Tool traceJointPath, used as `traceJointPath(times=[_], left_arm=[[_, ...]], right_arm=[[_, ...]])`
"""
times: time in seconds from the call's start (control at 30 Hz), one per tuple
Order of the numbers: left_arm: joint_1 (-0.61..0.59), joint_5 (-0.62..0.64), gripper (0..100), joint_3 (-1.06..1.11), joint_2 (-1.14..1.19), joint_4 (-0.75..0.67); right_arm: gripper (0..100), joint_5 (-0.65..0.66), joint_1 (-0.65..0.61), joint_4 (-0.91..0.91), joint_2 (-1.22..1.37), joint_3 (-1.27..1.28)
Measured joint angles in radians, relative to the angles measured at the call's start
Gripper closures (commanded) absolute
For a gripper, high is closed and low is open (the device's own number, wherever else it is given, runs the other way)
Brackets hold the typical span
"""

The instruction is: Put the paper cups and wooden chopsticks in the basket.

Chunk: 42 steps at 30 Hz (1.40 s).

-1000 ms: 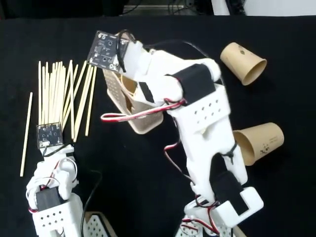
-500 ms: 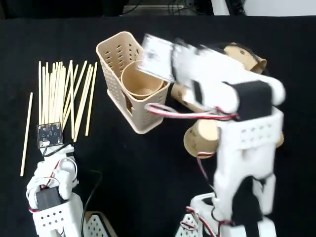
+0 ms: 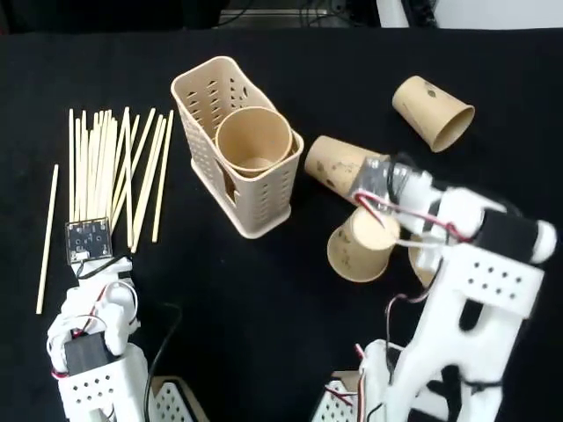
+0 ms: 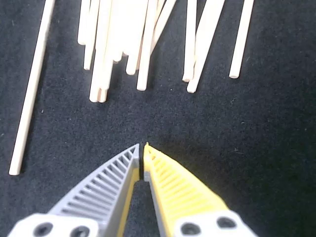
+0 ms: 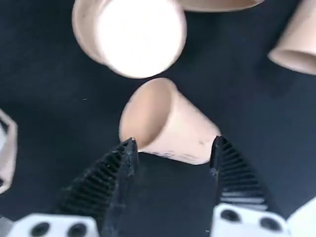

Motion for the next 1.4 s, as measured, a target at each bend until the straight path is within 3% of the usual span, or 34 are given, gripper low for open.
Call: traceJointPath(times=[0.17,0.53,0.83,0.97,1.2,1.4], left_arm=[[0.000,0.000,97,0.000,0.000,0.000],[0.000,0.000,97,0.000,0.000,0.000],[0.000,0.000,97,0.000,0.000,0.000],[0.000,0.000,97,0.000,0.000,0.000],[0.000,0.000,97,0.000,0.000,0.000],[0.000,0.000,97,0.000,0.000,0.000]], right_arm=[[73.0,0.009,0.034,-0.089,-0.135,0.218],[71.8,0.081,0.207,-0.704,-0.370,0.821],[98.0,0.081,0.249,-1.194,-0.489,1.117],[98.8,0.071,0.282,-1.231,-0.588,1.137],[98.7,-0.080,0.321,-1.229,-0.824,1.140],[98.6,-0.259,0.319,-0.977,-1.045,1.031]])
